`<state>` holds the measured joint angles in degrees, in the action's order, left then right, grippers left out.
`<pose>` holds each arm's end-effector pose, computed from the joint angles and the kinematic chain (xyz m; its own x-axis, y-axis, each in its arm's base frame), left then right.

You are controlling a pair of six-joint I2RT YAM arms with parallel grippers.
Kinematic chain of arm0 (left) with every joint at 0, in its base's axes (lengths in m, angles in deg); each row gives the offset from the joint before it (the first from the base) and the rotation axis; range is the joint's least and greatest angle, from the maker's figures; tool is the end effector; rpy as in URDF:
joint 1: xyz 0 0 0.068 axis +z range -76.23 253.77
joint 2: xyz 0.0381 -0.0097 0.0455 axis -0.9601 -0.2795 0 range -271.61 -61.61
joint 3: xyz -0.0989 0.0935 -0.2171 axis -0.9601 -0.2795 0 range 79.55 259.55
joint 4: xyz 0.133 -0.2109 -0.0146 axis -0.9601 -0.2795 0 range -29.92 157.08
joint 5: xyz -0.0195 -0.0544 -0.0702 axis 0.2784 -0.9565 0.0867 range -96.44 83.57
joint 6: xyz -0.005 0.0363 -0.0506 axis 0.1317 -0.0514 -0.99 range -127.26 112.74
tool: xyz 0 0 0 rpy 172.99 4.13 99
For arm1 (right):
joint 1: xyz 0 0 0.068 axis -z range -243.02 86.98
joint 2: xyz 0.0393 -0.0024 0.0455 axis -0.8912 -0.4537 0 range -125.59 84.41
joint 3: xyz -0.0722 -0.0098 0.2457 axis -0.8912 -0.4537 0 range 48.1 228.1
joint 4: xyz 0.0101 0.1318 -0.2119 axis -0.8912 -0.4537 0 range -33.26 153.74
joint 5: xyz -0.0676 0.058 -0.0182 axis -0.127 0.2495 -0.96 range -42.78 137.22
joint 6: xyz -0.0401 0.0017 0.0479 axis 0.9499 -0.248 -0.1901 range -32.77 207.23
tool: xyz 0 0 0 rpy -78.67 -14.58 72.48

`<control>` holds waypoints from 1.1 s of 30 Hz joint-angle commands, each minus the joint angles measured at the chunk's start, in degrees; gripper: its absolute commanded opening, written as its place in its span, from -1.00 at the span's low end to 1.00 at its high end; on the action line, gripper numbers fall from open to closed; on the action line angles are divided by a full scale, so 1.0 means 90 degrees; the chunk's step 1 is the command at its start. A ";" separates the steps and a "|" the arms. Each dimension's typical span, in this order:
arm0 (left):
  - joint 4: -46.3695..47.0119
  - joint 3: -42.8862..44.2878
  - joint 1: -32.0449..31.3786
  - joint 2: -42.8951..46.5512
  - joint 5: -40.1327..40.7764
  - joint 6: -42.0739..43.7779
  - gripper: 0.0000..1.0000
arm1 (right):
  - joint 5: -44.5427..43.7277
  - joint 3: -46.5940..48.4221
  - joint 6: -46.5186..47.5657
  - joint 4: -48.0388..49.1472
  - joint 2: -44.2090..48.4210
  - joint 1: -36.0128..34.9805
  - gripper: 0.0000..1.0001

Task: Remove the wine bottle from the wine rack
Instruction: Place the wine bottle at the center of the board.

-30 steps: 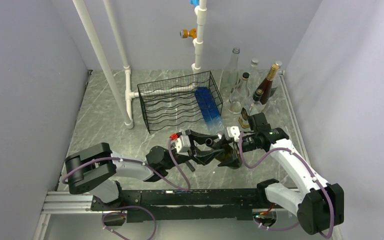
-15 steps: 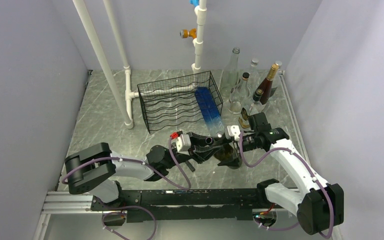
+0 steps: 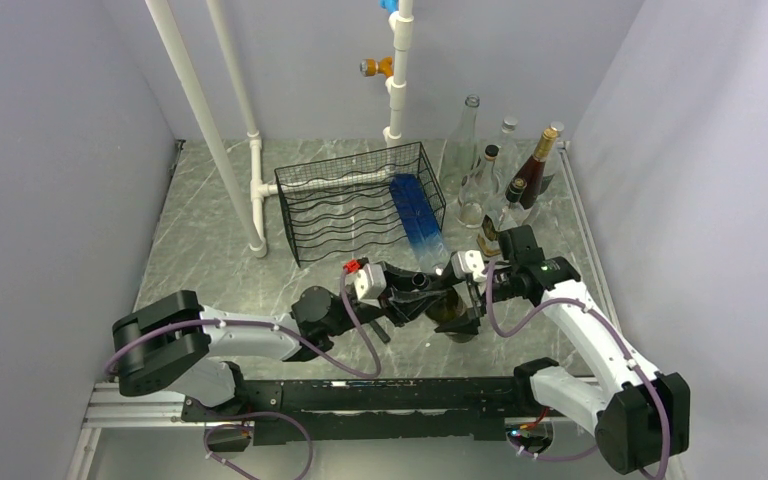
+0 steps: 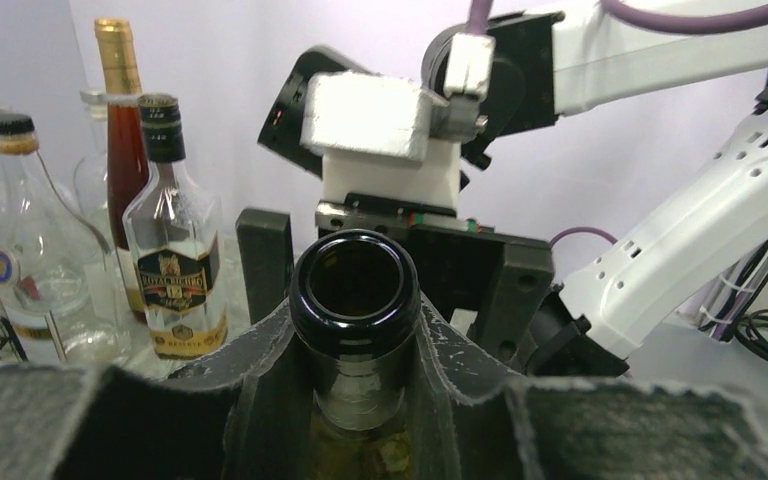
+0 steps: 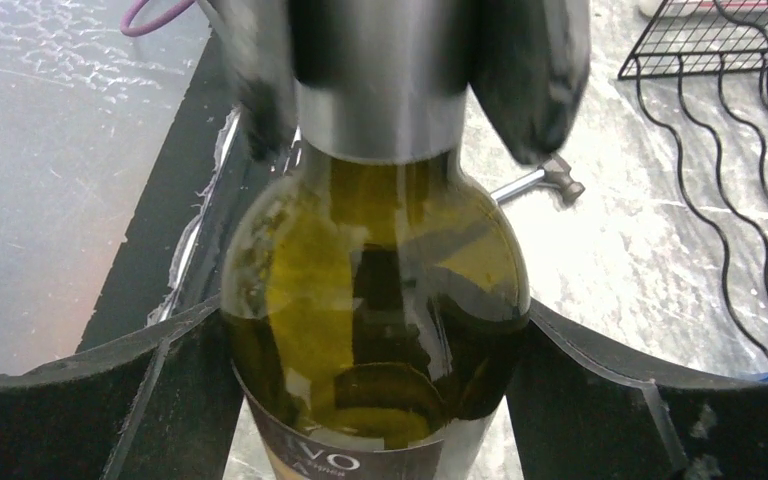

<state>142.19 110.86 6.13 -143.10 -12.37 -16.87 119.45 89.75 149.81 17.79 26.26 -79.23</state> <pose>0.1051 -0.2687 0.2685 -0.0015 -0.4331 -0.9014 0.9689 0.2225 -0.1085 0.1512 0.0912 0.2362 0.0590 -0.2651 -0.9624 -0.9897 -0.1413 -0.0217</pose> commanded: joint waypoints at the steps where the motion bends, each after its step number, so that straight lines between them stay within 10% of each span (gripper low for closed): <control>1: 0.0342 0.0320 -0.0004 0.0467 0.0132 -0.0087 -1.00 | 0.0372 0.0155 0.0175 0.0272 0.0187 0.0034 0.73; 33: -0.4907 0.0757 0.0279 0.3419 0.0639 0.0275 -1.00 | 0.0402 0.0294 0.0798 -0.0392 0.0670 0.0478 0.87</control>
<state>102.50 111.37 7.34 -118.51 -8.63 -15.49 120.81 90.25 155.19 14.58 31.34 -75.40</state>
